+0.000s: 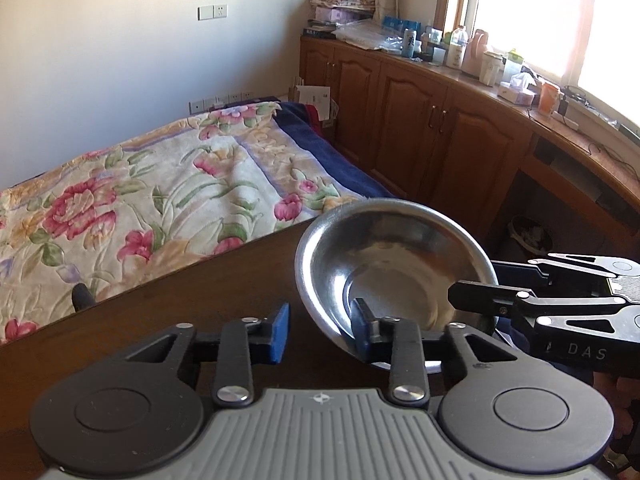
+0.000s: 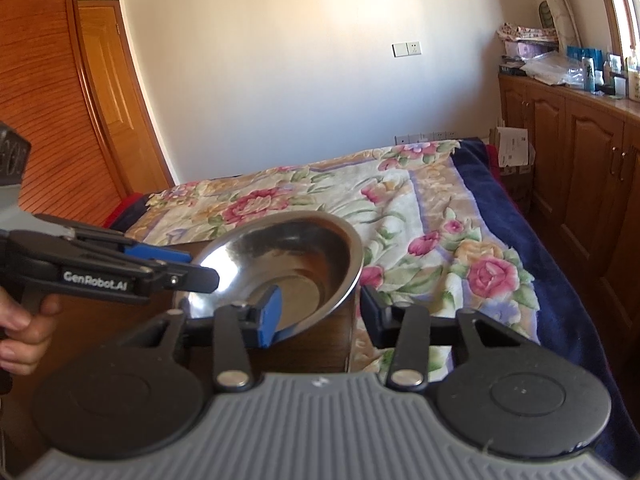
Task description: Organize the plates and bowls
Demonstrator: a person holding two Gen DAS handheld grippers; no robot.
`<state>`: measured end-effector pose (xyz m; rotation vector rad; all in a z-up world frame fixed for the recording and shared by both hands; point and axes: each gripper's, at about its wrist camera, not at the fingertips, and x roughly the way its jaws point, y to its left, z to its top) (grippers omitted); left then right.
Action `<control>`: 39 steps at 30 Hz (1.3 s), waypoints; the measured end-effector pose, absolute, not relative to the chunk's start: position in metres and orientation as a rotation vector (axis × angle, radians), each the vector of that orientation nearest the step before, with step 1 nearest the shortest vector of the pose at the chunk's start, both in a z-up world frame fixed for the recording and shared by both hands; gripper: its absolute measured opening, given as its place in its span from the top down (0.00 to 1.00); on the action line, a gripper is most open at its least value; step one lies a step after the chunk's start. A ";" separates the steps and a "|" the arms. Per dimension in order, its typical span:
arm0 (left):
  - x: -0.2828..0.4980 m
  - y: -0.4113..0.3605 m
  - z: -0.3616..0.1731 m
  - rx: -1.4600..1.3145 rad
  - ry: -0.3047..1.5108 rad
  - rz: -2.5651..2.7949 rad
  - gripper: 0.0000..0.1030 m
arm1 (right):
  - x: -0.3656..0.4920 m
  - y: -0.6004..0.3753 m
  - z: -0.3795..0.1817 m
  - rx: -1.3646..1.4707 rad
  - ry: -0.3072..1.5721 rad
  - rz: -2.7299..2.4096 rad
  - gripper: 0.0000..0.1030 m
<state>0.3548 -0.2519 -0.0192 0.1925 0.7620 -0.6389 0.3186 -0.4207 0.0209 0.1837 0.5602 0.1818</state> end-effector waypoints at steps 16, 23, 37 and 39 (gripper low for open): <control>0.330 -0.239 0.002 0.194 0.749 -0.660 0.75 | 0.308 -0.417 0.022 0.238 0.576 0.200 0.74; 0.310 -0.227 0.024 0.185 0.703 -0.664 0.75 | 0.296 -0.410 0.042 0.218 0.544 0.205 0.74; 0.260 -0.188 0.053 0.160 0.639 -0.661 0.75 | 0.266 -0.390 0.076 0.166 0.499 0.219 0.74; 0.251 -0.182 0.053 0.158 0.635 -0.662 0.75 | 0.261 -0.386 0.079 0.158 0.497 0.222 0.74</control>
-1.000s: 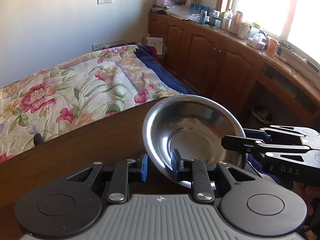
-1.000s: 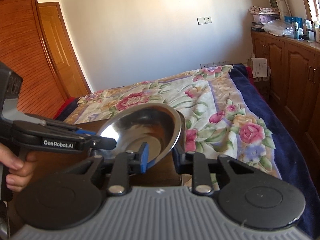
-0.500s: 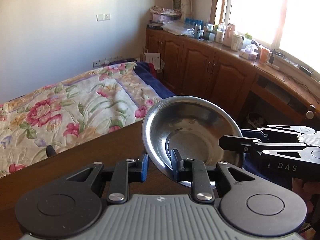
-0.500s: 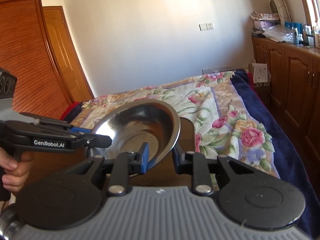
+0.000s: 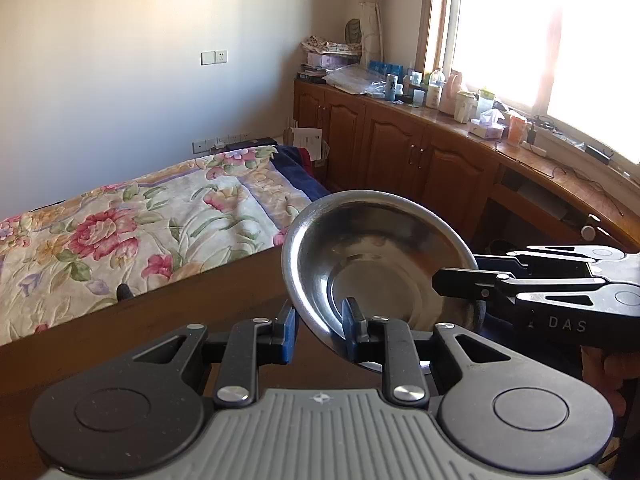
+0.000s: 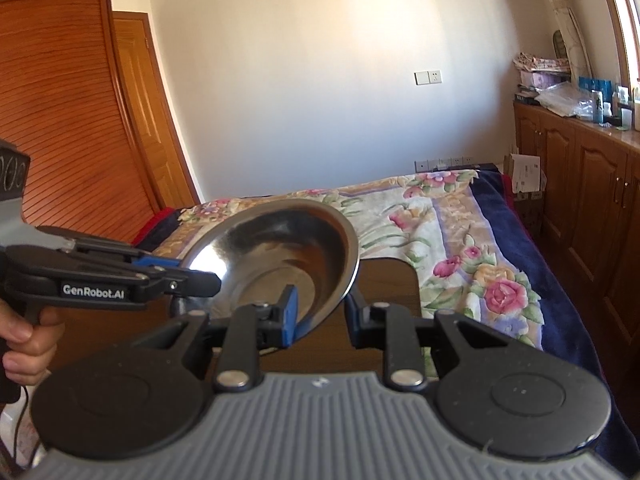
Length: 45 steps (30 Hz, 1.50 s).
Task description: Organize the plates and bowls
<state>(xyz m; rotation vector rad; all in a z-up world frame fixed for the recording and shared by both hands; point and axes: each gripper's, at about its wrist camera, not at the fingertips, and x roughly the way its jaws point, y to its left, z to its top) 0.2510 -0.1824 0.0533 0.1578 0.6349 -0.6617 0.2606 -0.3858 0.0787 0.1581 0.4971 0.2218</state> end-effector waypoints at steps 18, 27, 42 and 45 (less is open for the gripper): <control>0.174 -0.123 0.035 0.121 0.590 -0.646 0.75 | 0.206 -0.346 0.077 0.164 0.513 0.261 0.74; 0.132 -0.099 0.027 0.115 0.527 -0.609 0.74 | 0.169 -0.325 0.061 0.183 0.485 0.298 0.74; 0.081 -0.077 0.010 0.037 0.463 -0.580 0.74 | 0.126 -0.311 0.053 0.230 0.408 0.311 0.73; 0.076 -0.076 0.007 0.043 0.458 -0.575 0.74 | 0.119 -0.309 0.050 0.246 0.390 0.311 0.73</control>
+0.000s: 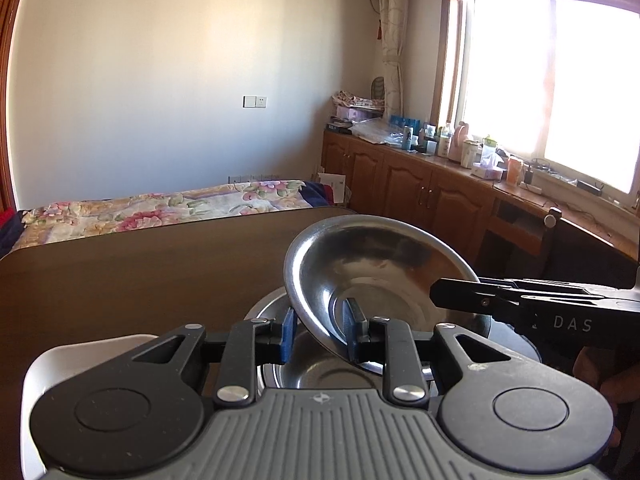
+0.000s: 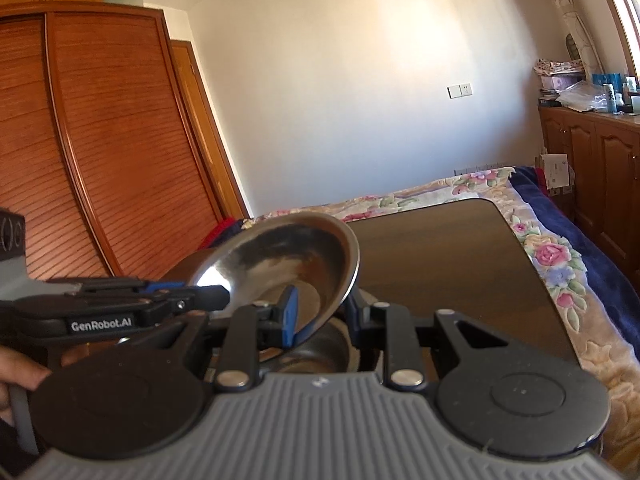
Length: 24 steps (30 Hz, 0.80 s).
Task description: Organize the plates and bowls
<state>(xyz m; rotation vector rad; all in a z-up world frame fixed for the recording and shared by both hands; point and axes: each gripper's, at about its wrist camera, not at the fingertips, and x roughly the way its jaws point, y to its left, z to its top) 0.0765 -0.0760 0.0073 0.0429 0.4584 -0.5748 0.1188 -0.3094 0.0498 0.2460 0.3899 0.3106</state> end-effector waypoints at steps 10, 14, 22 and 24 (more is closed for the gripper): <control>0.072 -0.076 -0.010 0.067 0.478 -0.546 0.74 | 0.111 -0.297 0.036 0.238 0.387 0.280 0.73; 0.073 -0.078 -0.016 0.082 0.489 -0.533 0.74 | 0.111 -0.291 0.032 0.214 0.398 0.270 0.73; 0.072 -0.081 -0.023 0.105 0.494 -0.512 0.74 | 0.112 -0.285 0.026 0.211 0.419 0.241 0.73; 0.072 -0.081 -0.024 0.110 0.495 -0.503 0.74 | 0.112 -0.284 0.024 0.206 0.424 0.227 0.73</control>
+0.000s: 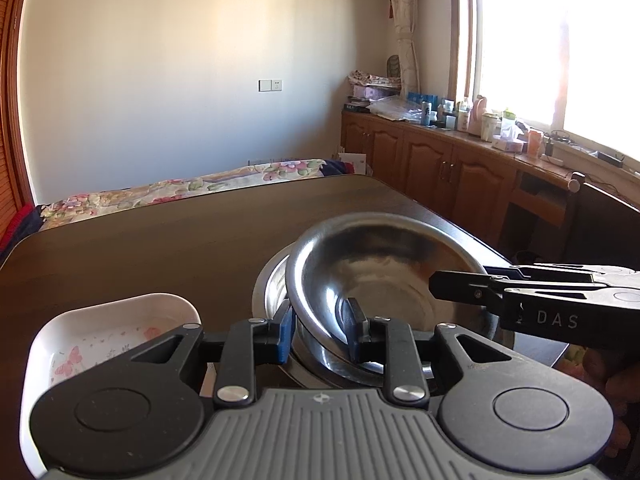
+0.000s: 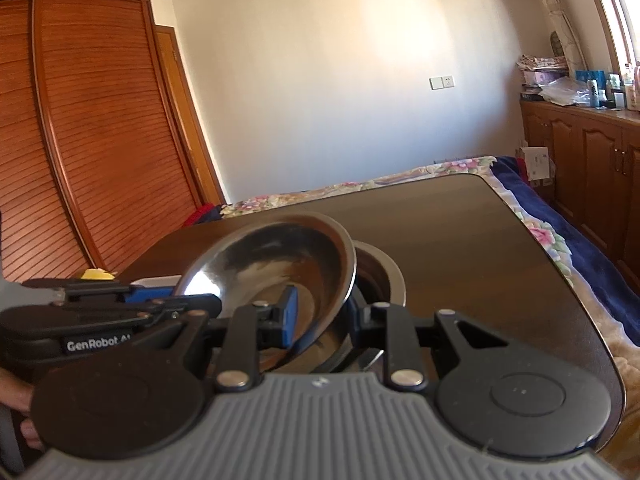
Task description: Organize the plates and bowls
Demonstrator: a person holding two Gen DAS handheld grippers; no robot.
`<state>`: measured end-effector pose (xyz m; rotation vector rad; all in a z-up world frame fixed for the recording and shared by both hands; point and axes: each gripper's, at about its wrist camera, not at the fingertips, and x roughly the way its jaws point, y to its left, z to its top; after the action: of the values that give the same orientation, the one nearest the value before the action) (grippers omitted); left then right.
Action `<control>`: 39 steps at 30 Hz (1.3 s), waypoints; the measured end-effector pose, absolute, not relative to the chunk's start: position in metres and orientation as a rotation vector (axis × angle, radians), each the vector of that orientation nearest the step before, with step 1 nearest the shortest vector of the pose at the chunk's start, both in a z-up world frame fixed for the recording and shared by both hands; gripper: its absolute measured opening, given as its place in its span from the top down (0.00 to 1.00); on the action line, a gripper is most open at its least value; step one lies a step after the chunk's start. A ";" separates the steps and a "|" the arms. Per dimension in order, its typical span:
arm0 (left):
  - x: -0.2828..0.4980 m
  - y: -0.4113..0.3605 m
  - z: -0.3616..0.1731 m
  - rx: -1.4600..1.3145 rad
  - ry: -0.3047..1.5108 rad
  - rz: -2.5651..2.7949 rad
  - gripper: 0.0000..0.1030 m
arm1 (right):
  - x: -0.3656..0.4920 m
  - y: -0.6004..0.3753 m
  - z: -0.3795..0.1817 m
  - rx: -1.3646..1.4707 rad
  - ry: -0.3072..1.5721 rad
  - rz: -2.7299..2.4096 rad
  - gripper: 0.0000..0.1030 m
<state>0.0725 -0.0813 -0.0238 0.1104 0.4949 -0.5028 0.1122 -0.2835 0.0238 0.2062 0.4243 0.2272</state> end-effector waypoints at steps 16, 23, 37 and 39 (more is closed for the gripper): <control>0.069 -0.078 -0.025 0.090 0.472 -0.493 0.71 | 0.110 -0.270 0.023 0.142 0.420 0.166 0.64; 0.064 -0.073 -0.020 0.082 0.416 -0.453 0.53 | 0.105 -0.270 0.027 0.127 0.371 0.145 0.62; 0.070 -0.072 -0.034 0.055 0.412 -0.418 0.28 | 0.105 -0.272 0.013 0.107 0.319 0.069 0.38; 0.070 -0.074 -0.036 0.061 0.421 -0.426 0.29 | 0.105 -0.273 0.010 0.107 0.321 0.065 0.37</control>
<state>0.0702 -0.0742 -0.0362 0.0613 0.4205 -0.4260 0.1054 -0.2725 0.0102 0.1069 0.3211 0.0648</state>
